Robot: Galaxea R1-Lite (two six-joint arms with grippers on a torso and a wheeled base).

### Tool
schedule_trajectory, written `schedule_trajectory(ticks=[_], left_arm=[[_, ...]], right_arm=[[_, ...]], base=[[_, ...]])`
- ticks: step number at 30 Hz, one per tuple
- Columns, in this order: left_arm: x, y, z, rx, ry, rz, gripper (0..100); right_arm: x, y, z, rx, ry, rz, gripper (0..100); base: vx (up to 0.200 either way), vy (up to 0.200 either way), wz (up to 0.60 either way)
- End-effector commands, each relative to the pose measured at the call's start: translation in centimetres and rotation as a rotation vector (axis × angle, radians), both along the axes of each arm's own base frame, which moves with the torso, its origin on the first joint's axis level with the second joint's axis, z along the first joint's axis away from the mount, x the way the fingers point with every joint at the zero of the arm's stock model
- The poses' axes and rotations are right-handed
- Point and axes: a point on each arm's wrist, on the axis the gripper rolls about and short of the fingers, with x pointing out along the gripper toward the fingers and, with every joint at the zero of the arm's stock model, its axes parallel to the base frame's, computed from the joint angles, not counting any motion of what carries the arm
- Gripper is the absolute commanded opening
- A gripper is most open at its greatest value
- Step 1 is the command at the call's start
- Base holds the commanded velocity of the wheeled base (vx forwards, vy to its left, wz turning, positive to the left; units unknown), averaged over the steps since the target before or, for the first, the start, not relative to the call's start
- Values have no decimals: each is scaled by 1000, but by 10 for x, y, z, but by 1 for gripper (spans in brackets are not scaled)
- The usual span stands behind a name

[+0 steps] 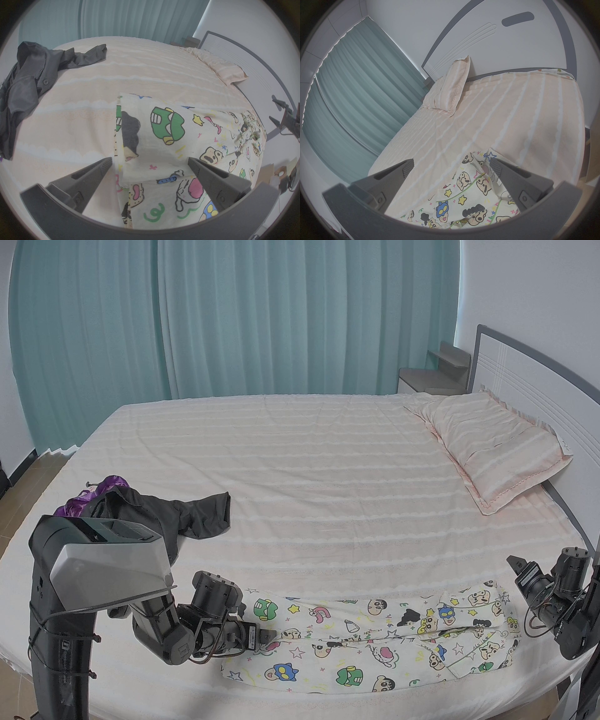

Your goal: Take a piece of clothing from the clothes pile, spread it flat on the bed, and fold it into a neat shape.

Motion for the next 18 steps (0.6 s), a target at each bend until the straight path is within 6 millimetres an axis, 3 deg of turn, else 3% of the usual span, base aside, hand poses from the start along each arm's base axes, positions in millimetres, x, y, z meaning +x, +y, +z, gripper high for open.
schedule_trajectory(ticks=[1, 6, 7, 18], left_arm=[[-3, -1, -3, 20, 4, -25, 100], [-2, -1, -5, 27, 4, -33, 100], [-2, -1, -5, 28, 5, -33, 0], [-2, -1, -4, 34, 17, -33, 0]], right_arm=[[-1, 0, 1, 3, -12, 1, 100], [-1, 0, 1, 3, -11, 1, 100], [-1, 0, 1, 1, -10, 2, 100], [0, -1, 1, 3, -14, -2, 100]], base=[[0, 0, 0], [0, 0, 0], [0, 0, 0], [0, 0, 0]])
